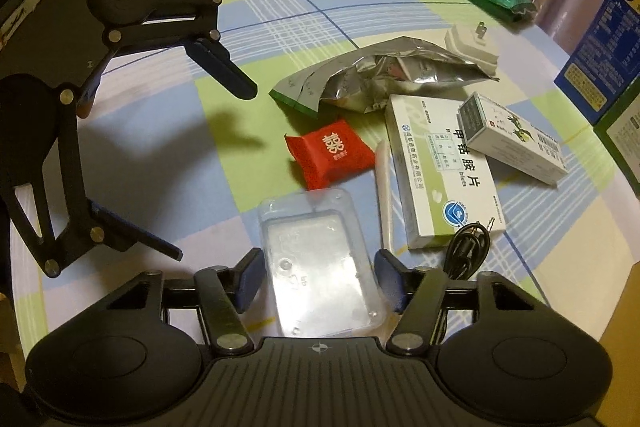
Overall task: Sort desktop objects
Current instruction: 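Grasp the red candy packet with the left gripper while the right gripper grasps a clear tray, then lift the red candy packet with the left gripper while the right gripper lifts the clear tray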
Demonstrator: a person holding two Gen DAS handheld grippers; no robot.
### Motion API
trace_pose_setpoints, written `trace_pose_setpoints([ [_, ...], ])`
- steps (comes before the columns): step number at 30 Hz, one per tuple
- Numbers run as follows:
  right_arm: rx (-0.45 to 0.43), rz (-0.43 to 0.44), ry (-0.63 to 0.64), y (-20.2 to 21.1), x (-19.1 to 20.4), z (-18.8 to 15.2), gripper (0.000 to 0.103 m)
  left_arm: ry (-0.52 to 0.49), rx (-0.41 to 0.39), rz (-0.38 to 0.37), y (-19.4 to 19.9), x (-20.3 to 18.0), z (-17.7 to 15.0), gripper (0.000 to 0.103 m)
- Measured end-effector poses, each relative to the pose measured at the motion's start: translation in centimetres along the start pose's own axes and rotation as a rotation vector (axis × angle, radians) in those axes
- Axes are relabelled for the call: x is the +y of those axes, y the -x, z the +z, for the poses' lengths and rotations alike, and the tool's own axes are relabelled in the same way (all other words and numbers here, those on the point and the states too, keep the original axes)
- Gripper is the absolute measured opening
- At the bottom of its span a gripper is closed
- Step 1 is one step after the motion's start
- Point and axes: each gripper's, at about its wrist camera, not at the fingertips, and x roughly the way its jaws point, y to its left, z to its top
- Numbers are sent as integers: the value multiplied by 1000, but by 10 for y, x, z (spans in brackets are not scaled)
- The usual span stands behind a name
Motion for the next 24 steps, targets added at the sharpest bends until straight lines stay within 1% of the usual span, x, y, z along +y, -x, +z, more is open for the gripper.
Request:
trace_pose_setpoints([
  [4,-5,2,-30,3,4,-4,55,49,5,26,-3,4,2,101],
  [8,-2,-3,-73,9,5,-12,55,127,7,52,-5,9,7,94],
  [15,-5,-49,-203,32,-2,-30,55,217,3,99,-8,12,16,89],
  [18,-10,-69,-254,40,-5,-38,55,258,15,113,-17,13,21,81],
  [20,-11,-79,-283,43,-6,-42,55,287,25,116,-23,14,24,72],
  [22,-13,-80,-302,43,-6,-46,55,319,31,123,-29,15,27,67],
  [24,-16,-80,-312,44,-6,-48,55,344,30,132,-34,17,30,66],
])
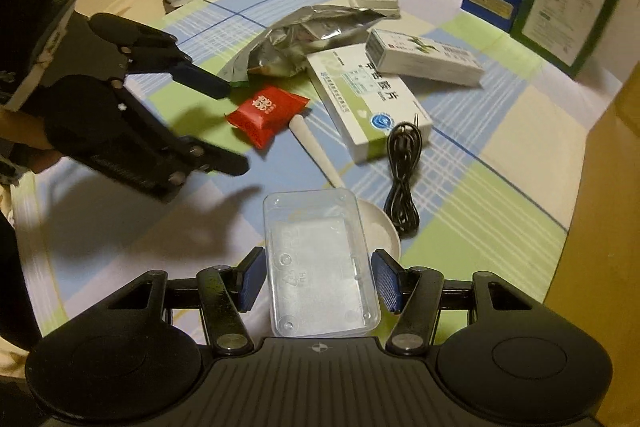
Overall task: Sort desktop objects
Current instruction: 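Lift the red candy packet with the left gripper while the right gripper lifts the clear tray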
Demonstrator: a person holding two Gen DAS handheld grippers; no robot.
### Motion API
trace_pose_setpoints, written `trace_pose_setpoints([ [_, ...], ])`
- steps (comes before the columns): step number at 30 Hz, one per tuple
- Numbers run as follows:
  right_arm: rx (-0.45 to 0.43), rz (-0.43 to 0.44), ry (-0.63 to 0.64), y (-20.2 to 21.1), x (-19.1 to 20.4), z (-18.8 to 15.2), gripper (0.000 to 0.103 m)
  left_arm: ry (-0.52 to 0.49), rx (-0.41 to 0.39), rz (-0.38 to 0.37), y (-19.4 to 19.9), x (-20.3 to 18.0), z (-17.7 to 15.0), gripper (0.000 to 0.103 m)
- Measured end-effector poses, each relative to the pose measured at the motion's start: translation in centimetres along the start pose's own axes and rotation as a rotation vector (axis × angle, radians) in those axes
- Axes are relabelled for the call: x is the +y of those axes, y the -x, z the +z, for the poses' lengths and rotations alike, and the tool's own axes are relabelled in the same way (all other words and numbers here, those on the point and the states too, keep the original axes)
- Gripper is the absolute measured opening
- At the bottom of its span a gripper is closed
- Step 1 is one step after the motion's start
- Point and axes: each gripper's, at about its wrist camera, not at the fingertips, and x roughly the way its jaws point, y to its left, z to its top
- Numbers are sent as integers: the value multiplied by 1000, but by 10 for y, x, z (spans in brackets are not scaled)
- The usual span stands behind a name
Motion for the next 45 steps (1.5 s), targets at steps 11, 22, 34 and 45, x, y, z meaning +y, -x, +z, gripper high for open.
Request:
trace_pose_setpoints([
  [11,-8,-11,-54,0,-2,-7,55,117,21,33,-15,9,5,34],
  [22,-9,-16,-116,17,3,-27,55,48,96,-35,27,-11,-30,25],
  [34,-53,-55,-263,42,-1,-71,55,-61,54,-4,51,-48,-62,38],
  [45,-122,-88,-282,43,-1,-89,72,-102,5,42,51,-55,-74,49],
])
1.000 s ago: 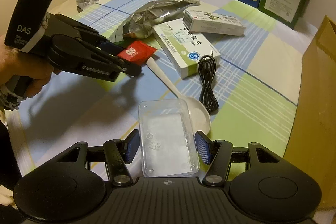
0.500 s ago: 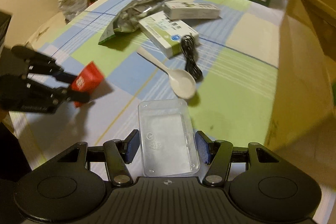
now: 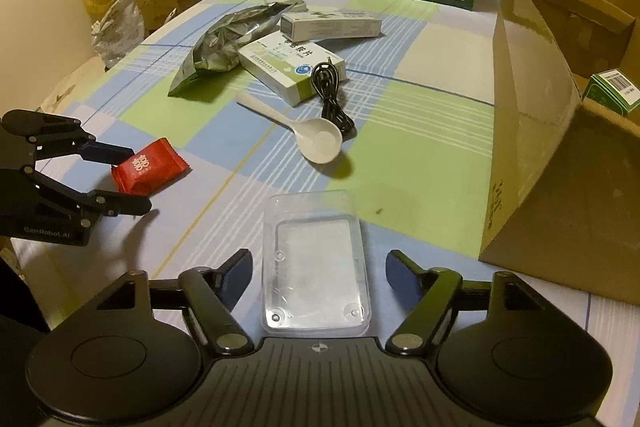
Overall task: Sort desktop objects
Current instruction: 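Lift the red candy packet with the left gripper while the right gripper lifts the clear tray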
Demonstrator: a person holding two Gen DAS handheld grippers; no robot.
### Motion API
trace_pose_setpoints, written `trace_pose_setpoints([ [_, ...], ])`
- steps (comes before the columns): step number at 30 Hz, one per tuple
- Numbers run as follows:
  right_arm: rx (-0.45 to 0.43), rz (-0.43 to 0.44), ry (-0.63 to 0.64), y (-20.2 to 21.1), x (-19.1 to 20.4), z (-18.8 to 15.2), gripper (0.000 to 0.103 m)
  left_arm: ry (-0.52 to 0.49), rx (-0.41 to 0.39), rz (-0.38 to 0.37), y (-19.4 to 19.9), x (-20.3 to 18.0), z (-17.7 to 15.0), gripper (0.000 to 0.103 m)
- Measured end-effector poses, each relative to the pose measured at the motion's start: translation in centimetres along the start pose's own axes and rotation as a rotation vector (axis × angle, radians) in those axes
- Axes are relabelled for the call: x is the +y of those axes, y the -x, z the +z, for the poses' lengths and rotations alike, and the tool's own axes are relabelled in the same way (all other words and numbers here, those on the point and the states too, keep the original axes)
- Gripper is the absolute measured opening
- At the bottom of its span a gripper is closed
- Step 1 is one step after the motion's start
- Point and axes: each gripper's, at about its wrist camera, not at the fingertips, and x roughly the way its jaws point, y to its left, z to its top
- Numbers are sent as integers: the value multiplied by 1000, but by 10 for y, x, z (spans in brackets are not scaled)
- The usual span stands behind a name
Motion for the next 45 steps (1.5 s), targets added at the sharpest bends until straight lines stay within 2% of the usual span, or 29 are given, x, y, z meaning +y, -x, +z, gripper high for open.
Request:
trace_pose_setpoints([
  [11,-3,13,-30,0,-5,-7,72,61,19,-35,0,8,-1,34],
  [21,0,10,-33,-2,-3,-5,72,77,7,-56,4,9,1,31],
  [23,2,5,-39,-3,-3,-5,71,80,2,-61,5,9,2,26],
  [33,22,-13,-30,-11,1,-6,70,81,-10,-62,3,9,2,26],
  [35,21,-15,-28,-12,2,-6,70,79,-15,-49,1,8,3,32],
  [38,19,-18,-24,-12,3,-5,69,84,-8,-42,-4,8,3,34],
  [41,18,-20,-27,-12,3,-5,69,80,-5,-44,-6,7,4,34],
  [45,16,-30,-23,-13,3,-4,65,82,-2,-53,-4,7,5,27],
])
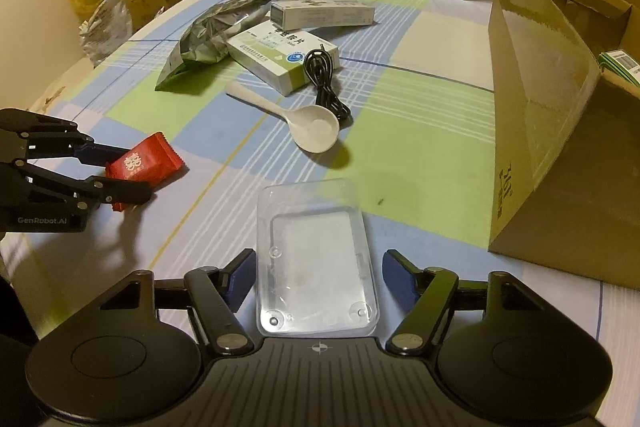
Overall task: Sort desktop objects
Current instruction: 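Lift the red candy packet with the left gripper while the right gripper lifts the clear tray, then carry both over the cardboard box and open both grippers to drop them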
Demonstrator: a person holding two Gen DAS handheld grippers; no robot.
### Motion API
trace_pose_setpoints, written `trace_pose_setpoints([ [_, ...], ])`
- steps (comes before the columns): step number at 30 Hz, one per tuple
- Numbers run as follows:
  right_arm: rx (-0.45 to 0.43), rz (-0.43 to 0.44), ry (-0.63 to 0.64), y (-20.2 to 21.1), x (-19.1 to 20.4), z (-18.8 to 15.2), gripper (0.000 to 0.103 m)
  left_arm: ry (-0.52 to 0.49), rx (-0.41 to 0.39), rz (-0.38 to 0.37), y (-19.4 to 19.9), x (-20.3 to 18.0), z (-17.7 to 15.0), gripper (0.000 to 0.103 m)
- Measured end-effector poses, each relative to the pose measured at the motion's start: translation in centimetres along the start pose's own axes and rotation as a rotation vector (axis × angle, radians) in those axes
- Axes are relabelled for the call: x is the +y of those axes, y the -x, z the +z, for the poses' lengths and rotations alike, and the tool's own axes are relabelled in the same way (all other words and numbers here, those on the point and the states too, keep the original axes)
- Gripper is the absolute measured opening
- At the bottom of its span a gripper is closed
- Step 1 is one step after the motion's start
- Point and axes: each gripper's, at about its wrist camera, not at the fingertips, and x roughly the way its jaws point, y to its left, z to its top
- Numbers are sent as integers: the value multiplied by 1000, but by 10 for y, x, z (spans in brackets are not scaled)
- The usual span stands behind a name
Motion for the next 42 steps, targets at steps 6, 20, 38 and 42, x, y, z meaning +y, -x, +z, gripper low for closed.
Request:
trace_pose_setpoints([
  [6,0,-13,11,1,1,0,54,-3,-2,-13,3,-2,-1,25],
  [20,-57,-39,-10,35,2,6,54,-1,-50,-14,23,-12,13,25],
  [38,-206,-127,-64,139,-16,19,54,-19,-154,-86,71,-72,72,25],
  [42,-234,-168,-83,160,-36,23,54,-45,-182,-116,74,-96,97,25],
])
